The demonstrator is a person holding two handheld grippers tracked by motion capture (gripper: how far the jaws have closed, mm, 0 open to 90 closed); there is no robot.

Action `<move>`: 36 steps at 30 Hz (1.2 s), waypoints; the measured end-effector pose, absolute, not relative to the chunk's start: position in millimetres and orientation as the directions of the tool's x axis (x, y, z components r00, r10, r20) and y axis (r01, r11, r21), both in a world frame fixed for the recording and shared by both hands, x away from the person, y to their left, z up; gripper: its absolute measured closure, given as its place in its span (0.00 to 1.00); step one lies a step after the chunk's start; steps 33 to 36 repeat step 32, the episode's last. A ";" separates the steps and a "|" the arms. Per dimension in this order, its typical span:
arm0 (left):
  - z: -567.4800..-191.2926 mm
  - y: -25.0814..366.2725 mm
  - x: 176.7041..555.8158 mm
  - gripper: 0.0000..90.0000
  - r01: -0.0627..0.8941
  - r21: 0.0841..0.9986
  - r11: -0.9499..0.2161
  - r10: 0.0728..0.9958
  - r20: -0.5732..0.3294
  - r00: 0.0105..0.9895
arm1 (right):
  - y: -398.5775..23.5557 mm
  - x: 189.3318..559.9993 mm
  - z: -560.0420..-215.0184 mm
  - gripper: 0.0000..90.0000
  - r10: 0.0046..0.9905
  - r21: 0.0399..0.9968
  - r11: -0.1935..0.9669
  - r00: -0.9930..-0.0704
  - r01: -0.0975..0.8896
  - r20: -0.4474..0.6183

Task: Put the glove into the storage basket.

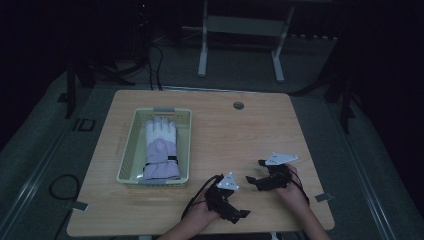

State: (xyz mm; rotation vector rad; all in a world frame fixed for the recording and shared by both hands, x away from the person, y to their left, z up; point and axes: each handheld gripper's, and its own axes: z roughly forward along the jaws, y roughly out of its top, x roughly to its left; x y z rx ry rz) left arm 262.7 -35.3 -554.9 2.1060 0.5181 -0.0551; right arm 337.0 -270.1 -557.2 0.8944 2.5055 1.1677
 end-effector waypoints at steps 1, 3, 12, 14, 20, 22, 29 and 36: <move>-555.2 -36.9 262.4 0.03 0.374 0.795 -0.478 0.342 -0.223 0.913 | -271.6 336.7 -557.9 0.14 0.623 0.757 0.489 -0.781 0.434 0.044; -557.3 -40.4 262.7 0.03 0.371 0.802 -0.469 0.333 -0.229 0.915 | -273.7 336.3 -558.7 0.14 0.629 0.759 0.481 -0.776 0.438 0.048; -567.5 -38.5 260.8 0.03 0.359 0.816 -0.452 0.312 -0.232 0.921 | -280.2 331.3 -560.3 0.14 0.623 0.776 0.478 -0.782 0.410 0.030; -569.2 -36.5 259.7 0.03 0.357 0.817 -0.453 0.314 -0.229 0.921 | -280.9 331.4 -560.9 0.14 0.628 0.781 0.475 -0.778 0.405 0.022; -568.7 -32.7 257.6 0.03 0.341 0.837 -0.427 0.322 -0.212 0.923 | -283.4 331.2 -561.5 0.14 0.644 0.793 0.456 -0.765 0.404 0.018; -569.9 -32.3 258.6 0.03 0.349 0.835 -0.425 0.319 -0.223 0.921 | -282.1 330.4 -561.5 0.15 0.645 0.790 0.466 -0.764 0.399 0.005; -572.0 -33.8 257.6 0.03 0.341 0.831 -0.439 0.310 -0.216 0.926 | -280.1 330.4 -562.1 0.15 0.648 0.782 0.479 -0.761 0.399 -0.009; -572.2 -33.4 257.7 0.03 0.342 0.831 -0.438 0.308 -0.219 0.926 | -281.1 331.0 -561.9 0.15 0.656 0.783 0.470 -0.755 0.407 -0.001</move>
